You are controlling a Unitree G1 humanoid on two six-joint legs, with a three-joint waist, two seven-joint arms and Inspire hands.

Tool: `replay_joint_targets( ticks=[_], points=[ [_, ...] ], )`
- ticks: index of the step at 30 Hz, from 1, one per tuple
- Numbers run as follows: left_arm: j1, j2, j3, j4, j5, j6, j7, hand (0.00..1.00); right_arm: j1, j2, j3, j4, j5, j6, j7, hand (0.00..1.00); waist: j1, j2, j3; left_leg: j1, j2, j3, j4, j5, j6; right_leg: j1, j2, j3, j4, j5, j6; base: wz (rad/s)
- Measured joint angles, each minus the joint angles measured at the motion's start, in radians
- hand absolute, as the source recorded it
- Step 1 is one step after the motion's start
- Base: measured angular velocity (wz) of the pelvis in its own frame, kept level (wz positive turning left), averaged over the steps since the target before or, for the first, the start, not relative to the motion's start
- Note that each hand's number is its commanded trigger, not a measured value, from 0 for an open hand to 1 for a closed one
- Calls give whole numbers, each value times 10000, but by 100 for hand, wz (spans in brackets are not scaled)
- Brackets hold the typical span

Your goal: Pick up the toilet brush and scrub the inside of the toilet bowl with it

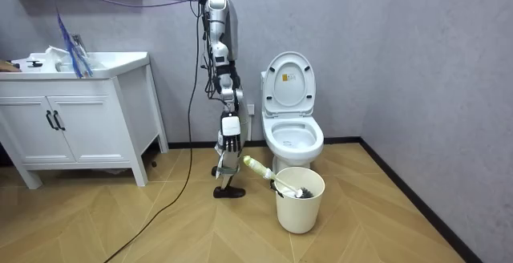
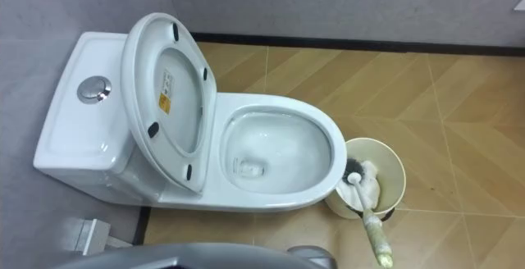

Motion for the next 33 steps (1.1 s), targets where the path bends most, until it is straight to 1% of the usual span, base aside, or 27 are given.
replay_joint_targets(
  ticks=[6,10,12,13,14,15,17,18,20,22,23,25,26,29,31,33],
  points=[
    [106,3,-155,-3,3,-22,58,0,51,15,20,-202,-106,-27,-356,0,1,2,18,20,-13,1,-7,0,0,149,-7,-19,-178,11,20,3],
    [99,0,-235,0,-13,-32,244,0,27,55,15,-269,-43,-51,-799,0,28,35,33,104,-28,-36,-24,-1,1,160,-16,8,-198,12,35,-1],
    [70,1,-236,-2,-7,-103,299,0,56,70,9,-627,39,-69,-1052,0,28,52,41,73,-30,-29,-22,-1,2,122,-19,1,-189,13,37,0],
    [27,1,-229,-2,-1,-169,360,0,61,78,-24,-972,253,-158,-1204,0,22,54,42,35,-28,-27,-19,-1,2,80,-17,2,-192,15,39,0],
    [-14,0,-217,-3,7,-286,447,0,60,108,-101,-1289,413,-367,-1381,0,28,56,33,-44,-25,-26,14,-2,2,-3,-15,3,-168,17,41,0],
    [-25,-5,-200,-12,7,-370,490,0,56,116,-104,-1465,463,-486,-1461,0,35,59,38,-74,-22,-11,10,-1,2,-46,-13,9,-162,22,42,-4],
    [-28,-10,-207,-17,-69,-624,763,0,43,150,-93,-1957,645,-934,-1798,0,77,80,31,-94,-15,7,8,-1,2,-84,1,103,-168,39,38,-6],
    [-34,-12,-212,-20,-172,-680,825,0,39,155,-92,-2084,648,-984,-1868,0,92,82,32,-93,-18,6,7,-1,2,-84,-1,107,-170,39,39,-4],
    [-61,-7,-206,-22,-459,-876,1080,0,7,162,-76,-2363,636,-1276,-2113,0,172,84,22,-89,-28,-9,-7,-1,2,-60,-1,128,-170,46,50,0],
    [-74,10,-200,-22,-718,-1072,1197,0,10,162,-75,-2538,630,-1473,-2313,0,260,61,11,-80,-37,-38,-11,-1,2,-55,-1,122,-168,47,51,-3],
    [-87,24,-203,-10,-899,-1227,1268,0,4,161,-55,-2684,641,-1572,-2428,0,281,55,22,-77,-40,-51,-17,-1,2,-53,-1,109,-167,48,52,0],
    [-121,51,-203,-3,-1170,-1411,1292,0,2,161,-29,-2952,645,-1728,-2579,0,284,33,37,-70,-45,-117,-38,-1,2,-44,0,88,-168,48,51,0],
    [-139,57,-200,-3,-1284,-1557,1316,0,-4,157,-28,-3104,635,-1884,-2690,0,300,14,41,-49,-44,-136,-88,-1,2,-42,5,75,-173,48,51,0],
    [-227,67,-196,-3,-1416,-1756,1319,0,-138,157,11,-3249,627,-2137,-3027,0,313,-55,47,-35,-48,-149,-179,0,2,-52,2,16,-198,51,53,2],
    [-232,94,-189,-3,-1415,-1885,1317,0,-200,157,43,-3249,612,-2228,-3145,0,331,-97,36,-35,-50,-150,-179,0,2,-48,1,4,-208,53,56,0],
    [-240,120,-189,-5,-1415,-1925,1313,0,-211,157,65,-3249,612,-2300,-3294,0,357,-132,39,-37,-50,-154,-181,0,2,-44,2,-6,-227,59,58,0]
  ],
)
